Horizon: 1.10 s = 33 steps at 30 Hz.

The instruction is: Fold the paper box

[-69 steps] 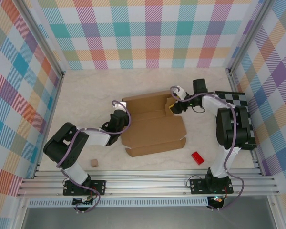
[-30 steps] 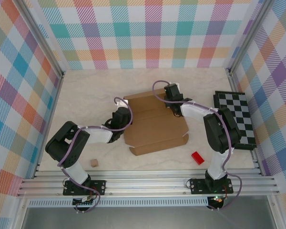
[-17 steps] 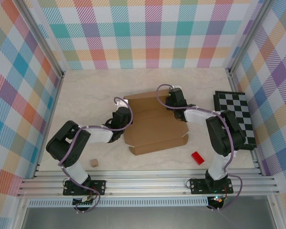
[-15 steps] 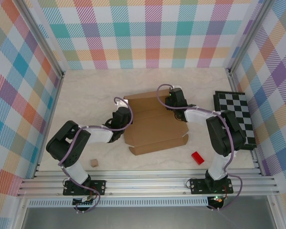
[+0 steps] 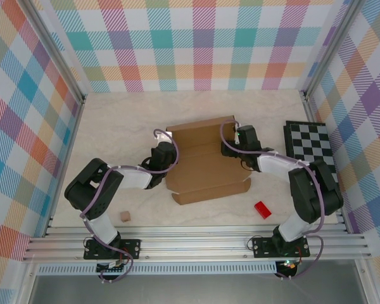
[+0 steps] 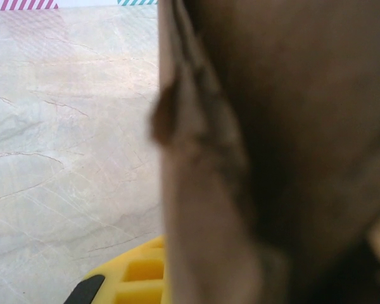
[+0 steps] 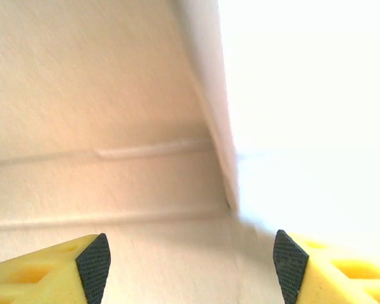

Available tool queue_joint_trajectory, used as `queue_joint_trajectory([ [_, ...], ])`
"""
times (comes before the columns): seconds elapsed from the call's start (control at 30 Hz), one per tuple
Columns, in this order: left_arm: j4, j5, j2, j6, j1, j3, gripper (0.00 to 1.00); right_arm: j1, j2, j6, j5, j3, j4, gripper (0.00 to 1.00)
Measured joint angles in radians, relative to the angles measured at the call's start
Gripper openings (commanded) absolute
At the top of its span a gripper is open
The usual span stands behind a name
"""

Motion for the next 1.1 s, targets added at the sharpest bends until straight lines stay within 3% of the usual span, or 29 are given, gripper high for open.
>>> queue_joint_trajectory([
  [0.27, 0.006, 0.000, 0.002, 0.018, 0.000, -0.001, 0.00, -0.064, -0.183, -0.016, -0.082, -0.083, -0.093, 0.75],
  [0.37, 0.017, 0.001, 0.006, 0.026, 0.000, -0.002, 0.00, -0.069, -0.275, -0.047, -0.089, -0.058, -0.166, 0.69],
  [0.5, 0.023, 0.001, 0.006, 0.033, 0.000, -0.005, 0.00, -0.069, -0.309, -0.095, -0.089, 0.104, -0.253, 0.60],
  [0.67, 0.024, 0.001, 0.005, 0.046, 0.000, -0.006, 0.00, -0.069, -0.188, -0.185, -0.087, 0.399, -0.270, 0.61],
  [0.83, 0.025, 0.002, 0.005, 0.054, 0.000, -0.007, 0.00, -0.092, 0.005, -0.253, -0.115, 0.569, -0.282, 0.62],
  [1.1, 0.026, 0.004, 0.005, 0.056, 0.000, -0.007, 0.00, -0.173, 0.121, -0.214, -0.211, 0.513, -0.303, 0.61],
])
